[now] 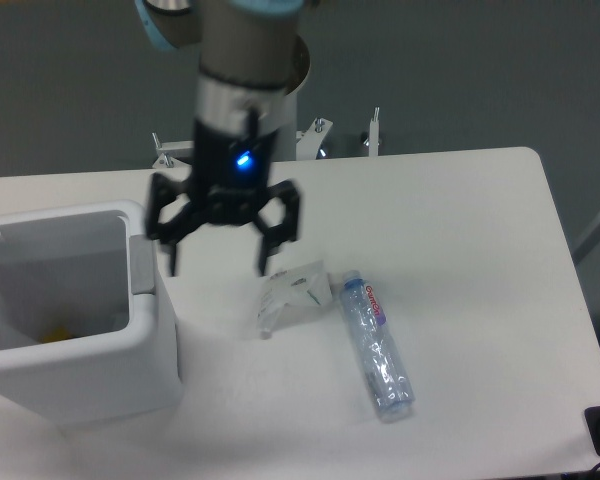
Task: Open the trash can
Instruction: 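Lift the gripper away from the opened trash bin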
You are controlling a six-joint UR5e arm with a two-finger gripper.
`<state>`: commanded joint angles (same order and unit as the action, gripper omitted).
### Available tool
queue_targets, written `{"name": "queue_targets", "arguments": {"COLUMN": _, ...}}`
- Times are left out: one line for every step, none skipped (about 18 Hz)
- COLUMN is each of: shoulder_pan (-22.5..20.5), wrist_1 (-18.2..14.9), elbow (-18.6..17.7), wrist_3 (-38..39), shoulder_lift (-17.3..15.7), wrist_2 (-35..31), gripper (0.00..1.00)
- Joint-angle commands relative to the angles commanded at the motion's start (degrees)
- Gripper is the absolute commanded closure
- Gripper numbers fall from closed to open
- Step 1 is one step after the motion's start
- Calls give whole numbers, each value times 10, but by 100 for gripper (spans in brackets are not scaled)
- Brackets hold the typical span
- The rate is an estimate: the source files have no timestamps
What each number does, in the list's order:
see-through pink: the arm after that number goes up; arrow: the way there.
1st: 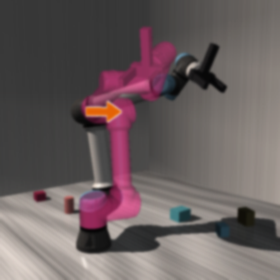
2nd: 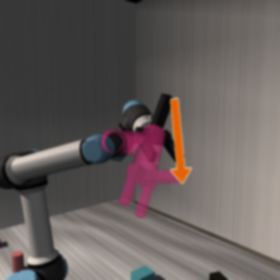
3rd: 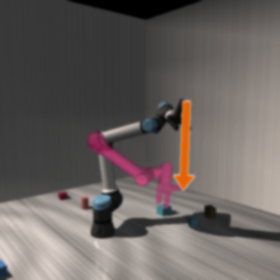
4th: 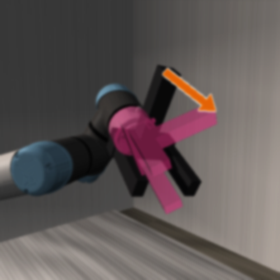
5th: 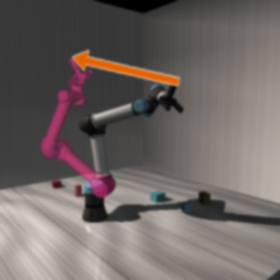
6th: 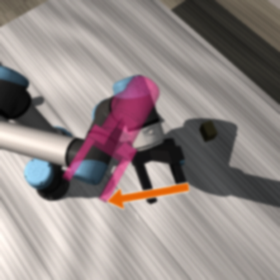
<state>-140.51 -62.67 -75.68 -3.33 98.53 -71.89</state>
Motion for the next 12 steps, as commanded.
{"name": "queue_targets", "arguments": {"shoulder_pan": -17, "wrist_1": 1, "elbow": 3, "wrist_3": -11, "shoulder_lift": -1, "wrist_2": -1, "gripper": 0}}
{"name": "queue_targets", "arguments": {"shoulder_pan": -29, "wrist_1": 2, "elbow": 7, "wrist_3": -32, "shoulder_lift": -1, "wrist_2": -8, "gripper": 0}}
{"name": "queue_targets", "arguments": {"shoulder_pan": -37, "wrist_1": -2, "elbow": 7, "wrist_3": -71, "shoulder_lift": 0, "wrist_2": -26, "gripper": 0}}
{"name": "queue_targets", "arguments": {"shoulder_pan": -46, "wrist_1": -4, "elbow": 0, "wrist_3": -113, "shoulder_lift": 0, "wrist_2": -56, "gripper": 0}}
{"name": "queue_targets", "arguments": {"shoulder_pan": -57, "wrist_1": -12, "elbow": -4, "wrist_3": -154, "shoulder_lift": -1, "wrist_2": -88, "gripper": 0}}
{"name": "queue_targets", "arguments": {"shoulder_pan": -66, "wrist_1": -18, "elbow": -13, "wrist_3": -195, "shoulder_lift": -1, "wrist_2": -111, "gripper": 0}}
{"name": "queue_targets", "arguments": {"shoulder_pan": -74, "wrist_1": -25, "elbow": -20, "wrist_3": -238, "shoulder_lift": -1, "wrist_2": -126, "gripper": 0}}
{"name": "queue_targets", "arguments": {"shoulder_pan": -80, "wrist_1": -36, "elbow": -25, "wrist_3": -279, "shoulder_lift": -3, "wrist_2": -132, "gripper": 0}}
{"name": "queue_targets", "arguments": {"shoulder_pan": -85, "wrist_1": -54, "elbow": -31, "wrist_3": -312, "shoulder_lift": -14, "wrist_2": -139, "gripper": 0}}
{"name": "queue_targets", "arguments": {"shoulder_pan": -92, "wrist_1": -75, "elbow": -40, "wrist_3": -336, "shoulder_lift": -21, "wrist_2": -148, "gripper": 0}}
{"name": "queue_targets", "arguments": {"shoulder_pan": -98, "wrist_1": -83, "elbow": -45, "wrist_3": -354, "shoulder_lift": -27, "wrist_2": -155, "gripper": 0}}
{"name": "queue_targets", "arguments": {"shoulder_pan": -101, "wrist_1": -86, "elbow": -47, "wrist_3": -368, "shoulder_lift": -34, "wrist_2": -156, "gripper": 0}}
